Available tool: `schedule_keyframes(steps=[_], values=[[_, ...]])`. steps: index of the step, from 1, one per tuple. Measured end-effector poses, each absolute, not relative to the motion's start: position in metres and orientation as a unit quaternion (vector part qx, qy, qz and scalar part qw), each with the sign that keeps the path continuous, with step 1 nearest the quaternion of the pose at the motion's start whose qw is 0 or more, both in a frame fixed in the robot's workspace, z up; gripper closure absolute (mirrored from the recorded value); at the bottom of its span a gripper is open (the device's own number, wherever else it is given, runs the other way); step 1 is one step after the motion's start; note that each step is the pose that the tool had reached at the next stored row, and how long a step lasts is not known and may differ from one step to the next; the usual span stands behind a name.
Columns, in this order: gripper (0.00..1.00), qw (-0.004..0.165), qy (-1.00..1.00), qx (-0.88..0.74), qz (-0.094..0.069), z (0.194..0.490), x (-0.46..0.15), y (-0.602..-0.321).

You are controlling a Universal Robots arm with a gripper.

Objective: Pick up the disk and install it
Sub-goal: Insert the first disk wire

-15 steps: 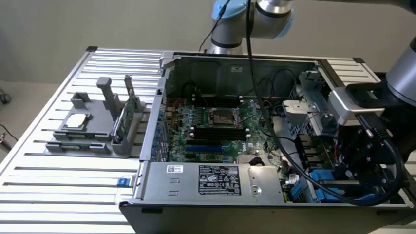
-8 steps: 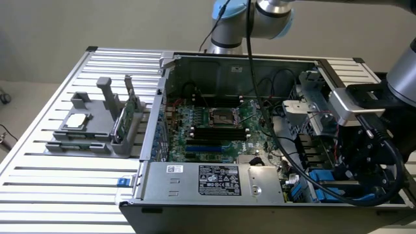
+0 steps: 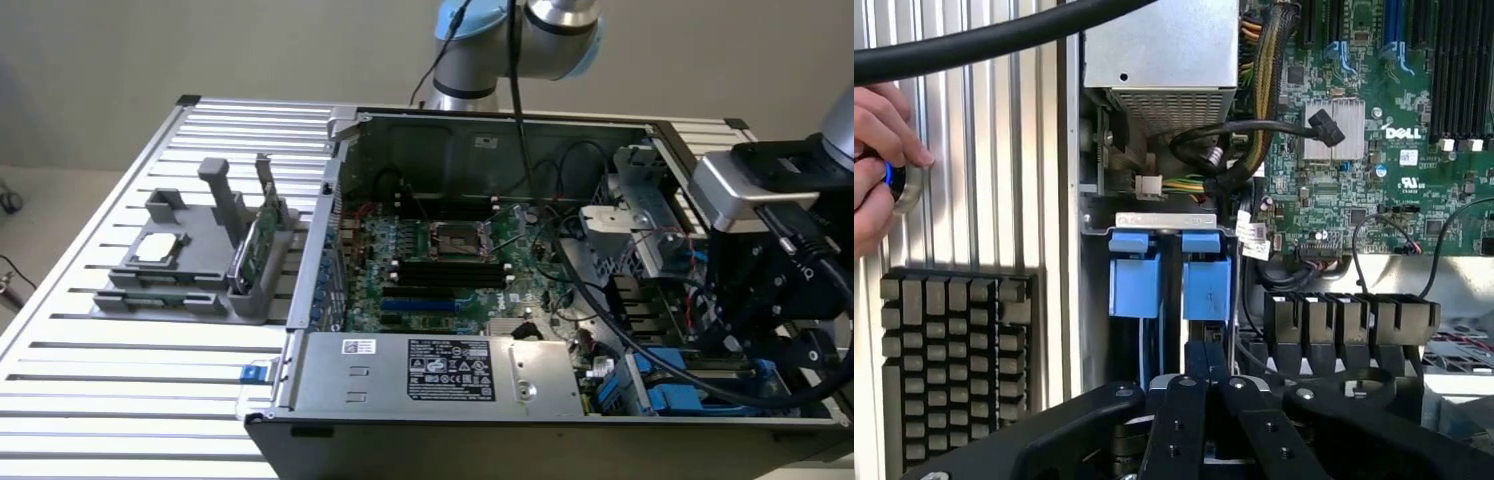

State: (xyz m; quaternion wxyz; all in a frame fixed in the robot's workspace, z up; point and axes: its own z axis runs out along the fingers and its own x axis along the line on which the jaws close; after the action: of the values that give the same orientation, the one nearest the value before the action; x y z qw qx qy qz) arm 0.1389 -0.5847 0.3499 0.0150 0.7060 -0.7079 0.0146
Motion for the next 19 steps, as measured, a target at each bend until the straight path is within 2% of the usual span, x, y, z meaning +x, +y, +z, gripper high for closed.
schedule_keyframes(steps=[5,6,7,8,9,11,19], values=[[0.89,0.015,-0.708,0.706,0.015,0.354,0.139,-0.585],[0.82,0.015,-0.708,0.706,0.015,0.355,0.139,-0.585],[0.82,0.015,-0.708,0.706,0.015,0.355,0.139,-0.585],[0.76,0.015,-0.708,0.706,0.015,0.356,0.139,-0.585],[0.76,0.015,-0.708,0.706,0.015,0.356,0.139,-0.585],[0.64,0.015,-0.708,0.706,0.015,0.357,0.139,-0.585],[0.64,0.015,-0.708,0.706,0.015,0.366,0.139,-0.585]])
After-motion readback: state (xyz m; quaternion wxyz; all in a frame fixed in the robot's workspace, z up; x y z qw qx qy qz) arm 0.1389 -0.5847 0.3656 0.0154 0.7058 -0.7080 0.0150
